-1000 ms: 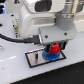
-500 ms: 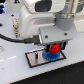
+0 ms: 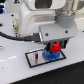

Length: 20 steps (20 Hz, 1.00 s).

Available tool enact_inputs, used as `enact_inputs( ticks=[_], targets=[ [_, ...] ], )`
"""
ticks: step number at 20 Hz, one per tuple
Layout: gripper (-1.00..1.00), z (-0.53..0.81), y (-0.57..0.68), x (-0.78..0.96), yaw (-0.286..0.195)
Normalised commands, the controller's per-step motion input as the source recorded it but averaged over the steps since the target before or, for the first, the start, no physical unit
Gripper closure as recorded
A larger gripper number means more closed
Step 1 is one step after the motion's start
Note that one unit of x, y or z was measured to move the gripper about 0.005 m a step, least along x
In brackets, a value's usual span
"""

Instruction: Insert the blue gear onto the right peg, followed by the red gear

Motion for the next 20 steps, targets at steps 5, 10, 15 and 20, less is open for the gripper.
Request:
enact_inputs(
  ticks=[5,10,15,20],
  targets=[
    [1.00,-0.20,-0.05,-0.02,0.000],
    [1.00,-0.17,-0.03,0.04,0.000],
    [1.00,-0.09,-0.02,0.05,0.000],
    [1.00,0.02,0.00,0.02,0.000]
  ],
)
